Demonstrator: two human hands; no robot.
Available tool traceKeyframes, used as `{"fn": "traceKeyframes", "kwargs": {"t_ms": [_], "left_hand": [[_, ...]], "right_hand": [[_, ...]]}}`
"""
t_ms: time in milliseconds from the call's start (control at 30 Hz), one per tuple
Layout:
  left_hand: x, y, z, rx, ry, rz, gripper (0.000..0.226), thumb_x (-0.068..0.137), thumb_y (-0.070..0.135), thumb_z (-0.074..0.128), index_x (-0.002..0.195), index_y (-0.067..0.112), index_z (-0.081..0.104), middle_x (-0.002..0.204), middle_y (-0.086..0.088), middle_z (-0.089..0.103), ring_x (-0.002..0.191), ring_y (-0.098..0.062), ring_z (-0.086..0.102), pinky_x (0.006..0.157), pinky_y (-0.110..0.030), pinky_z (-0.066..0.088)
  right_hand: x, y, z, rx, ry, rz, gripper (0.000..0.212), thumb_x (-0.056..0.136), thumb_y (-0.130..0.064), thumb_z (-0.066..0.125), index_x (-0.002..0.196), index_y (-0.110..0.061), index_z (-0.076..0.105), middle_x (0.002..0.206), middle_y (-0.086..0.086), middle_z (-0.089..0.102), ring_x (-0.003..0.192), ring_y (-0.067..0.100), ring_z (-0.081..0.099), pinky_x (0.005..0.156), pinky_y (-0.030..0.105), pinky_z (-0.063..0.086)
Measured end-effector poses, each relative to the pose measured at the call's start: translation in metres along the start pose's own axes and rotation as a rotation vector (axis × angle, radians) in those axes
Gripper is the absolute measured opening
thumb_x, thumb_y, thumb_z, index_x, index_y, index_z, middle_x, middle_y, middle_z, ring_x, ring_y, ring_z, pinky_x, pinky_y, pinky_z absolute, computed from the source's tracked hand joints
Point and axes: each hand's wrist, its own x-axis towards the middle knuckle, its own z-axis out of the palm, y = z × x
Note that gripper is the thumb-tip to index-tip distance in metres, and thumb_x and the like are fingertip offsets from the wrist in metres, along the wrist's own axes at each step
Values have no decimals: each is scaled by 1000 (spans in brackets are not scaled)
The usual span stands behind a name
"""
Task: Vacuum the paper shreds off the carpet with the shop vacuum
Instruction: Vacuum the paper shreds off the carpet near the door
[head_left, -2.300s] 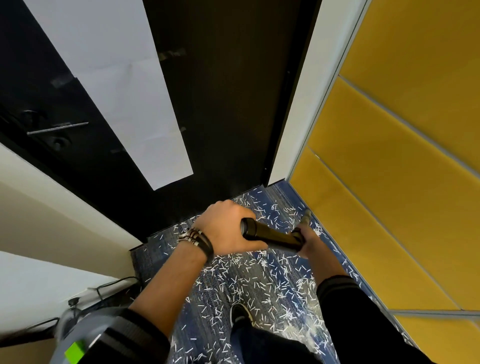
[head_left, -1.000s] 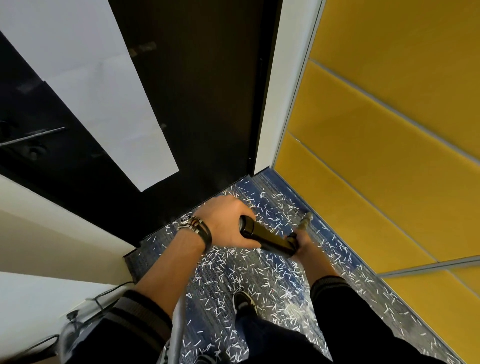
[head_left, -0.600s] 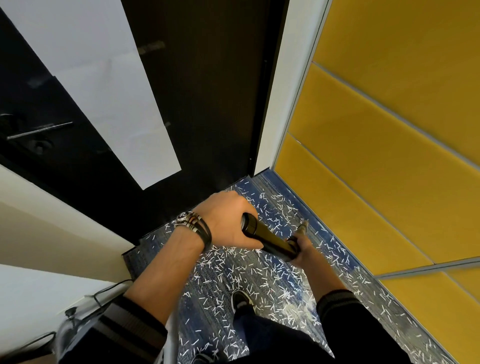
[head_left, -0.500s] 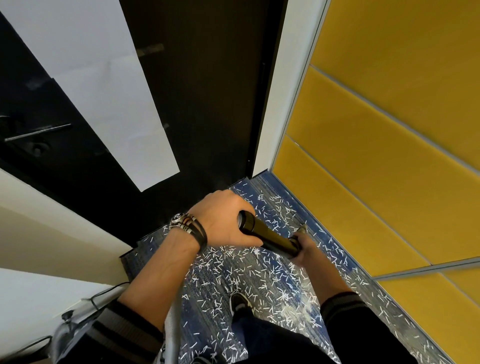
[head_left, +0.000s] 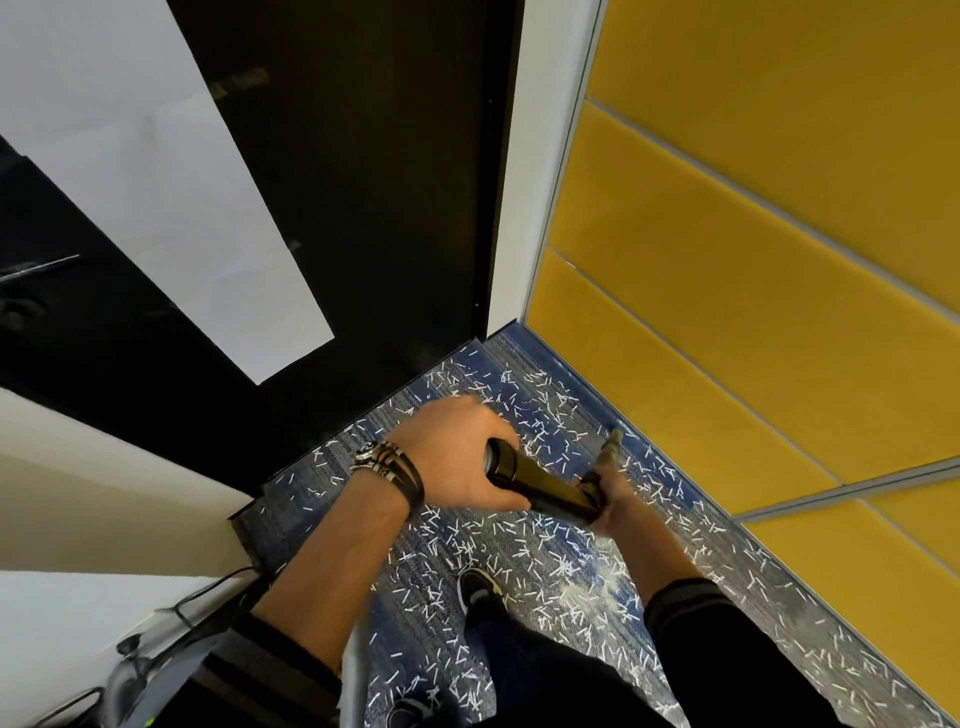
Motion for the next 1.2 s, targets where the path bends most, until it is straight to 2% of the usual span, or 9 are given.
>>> {"fn": "traceKeyframes", "kwargs": {"t_ms": [100, 200, 300, 433, 600, 733, 867, 1067, 1200], "left_hand": [[-4, -2, 3, -28, -7, -18, 42, 75, 71, 78, 97, 36, 74, 77, 17, 66, 79, -2, 62, 75, -35, 59], [-4, 4, 1, -35, 45, -16, 44, 76, 71, 77, 98, 33, 74, 79, 13, 67, 79, -5, 63, 73, -36, 59], [0, 10, -7, 14, 59, 5, 46, 77, 69, 78, 103, 32, 75, 83, 12, 69, 83, -7, 64, 76, -33, 59], [4, 16, -6, 69, 26, 30, 47, 76, 71, 78, 104, 33, 75, 85, 13, 69, 84, -9, 65, 76, -34, 59], [1, 14, 3, 37, -30, 32, 46, 73, 72, 78, 101, 36, 75, 81, 15, 69, 80, -4, 65, 73, -33, 59], [0, 15, 7, -40, 14, -8, 45, 75, 70, 79, 100, 34, 74, 81, 15, 67, 80, -5, 64, 73, -30, 58], [10, 33, 9, 26, 15, 28, 43, 78, 66, 79, 99, 29, 72, 84, 11, 68, 82, -10, 65, 72, -29, 57], [1, 4, 7, -48, 12, -76, 40, 78, 65, 78, 101, 32, 73, 84, 13, 69, 83, -6, 66, 77, -36, 61], [-16, -2, -10, 38, 35, -91, 41, 80, 68, 76, 103, 34, 73, 84, 13, 67, 82, -4, 63, 76, -35, 60]], "right_hand": [[-1, 1, -7, -35, 25, 9, 30, 101, -45, 39, 101, -15, 38, 72, 8, 53, 64, 26, 57, 67, 44, 59], [0, -10, -10, -117, 35, -14, 16, 98, -26, 44, 108, -14, 39, 75, 12, 56, 59, 27, 61, 56, 46, 60], [-2, -19, -6, -104, 17, -42, 18, 98, -26, 49, 110, -14, 41, 75, 11, 59, 63, 26, 61, 73, 47, 58], [-2, -10, -1, -27, -34, -5, 17, 100, -32, 48, 99, -15, 43, 67, 8, 57, 56, 23, 59, 68, 43, 59], [-1, 12, -25, 5, 31, -4, 23, 100, -35, 47, 110, -15, 40, 71, 9, 57, 63, 25, 58, 89, 44, 52], [-5, -7, -33, -8, 35, -44, 23, 103, -34, 43, 90, -15, 41, 60, 9, 55, 47, 23, 60, 58, 43, 59], [-3, -17, -39, -103, 54, -66, 22, 97, -32, 51, 106, -12, 45, 79, 12, 60, 67, 29, 62, 77, 47, 55], [-9, -24, 3, -129, 27, -39, 26, 104, -36, 38, 92, -12, 39, 68, 10, 52, 48, 25, 61, 58, 45, 60], [-18, -13, 34, -115, -60, -15, 23, 103, -32, 39, 91, -13, 39, 70, 8, 51, 56, 25, 57, 66, 45, 58]]}}
